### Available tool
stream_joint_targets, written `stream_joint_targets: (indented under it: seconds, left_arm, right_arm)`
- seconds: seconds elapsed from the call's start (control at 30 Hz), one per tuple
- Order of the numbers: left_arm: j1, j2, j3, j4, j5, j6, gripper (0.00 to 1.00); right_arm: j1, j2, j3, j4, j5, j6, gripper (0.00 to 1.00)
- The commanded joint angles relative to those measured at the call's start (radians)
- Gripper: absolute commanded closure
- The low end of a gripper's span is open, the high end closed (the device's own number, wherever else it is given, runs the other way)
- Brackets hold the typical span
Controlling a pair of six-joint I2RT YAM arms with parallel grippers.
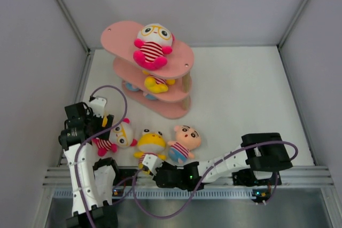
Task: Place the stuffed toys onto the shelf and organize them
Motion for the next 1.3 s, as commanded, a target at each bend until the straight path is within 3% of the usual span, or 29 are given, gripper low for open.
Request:
stream_joint_targets:
  seconds: [0.0,0.17,0.4,0.63,0.67,0.87,1.1,1.27]
  left_arm:
    - [0.006,-0.011,0.008,-0.014,0.038,-0.008,0.02]
    - [0.004,-0.008,0.042,-0.031,0.060,-0.010,0.02]
    - [0.006,-0.028,0.114,-0.060,0.040,-0.016,0.02]
    - [0.004,-0.056,0.149,-0.064,-0.124,0.021,0.02]
    - [0.004,-0.057,0.157,-0.064,-0.197,0.042,0.02]
    - [0.004,-0.057,0.229,-0.057,-0.333,0.091,0.02]
    - [0.004,-0.028,0.252,-0.056,-0.301,0.085,0.02]
    - [0.006,-0.003,0.243,-0.042,-0.264,0.073,0.02]
  right_arm:
    - [-0.016,-0.013,0.074,0.010,-0.017,0.044,1.00]
    - [-0.010,-0.111,0.159,-0.171,0.000,0.000,1.00]
    - [-0.017,-0.162,0.408,-0.450,-0.001,-0.329,1.00]
    - [-0.140,-0.122,0.666,-0.642,-0.134,-0.603,1.00]
    - [-0.160,-0.095,0.700,-0.677,-0.156,-0.627,1.00]
    - [-0.290,0.043,0.947,-0.708,-0.162,-0.793,1.00]
    - [-0.439,0.250,1.258,-0.710,-0.107,-0.797,1.00]
    - [-0.473,0.365,1.354,-0.642,0.000,-0.795,1.00]
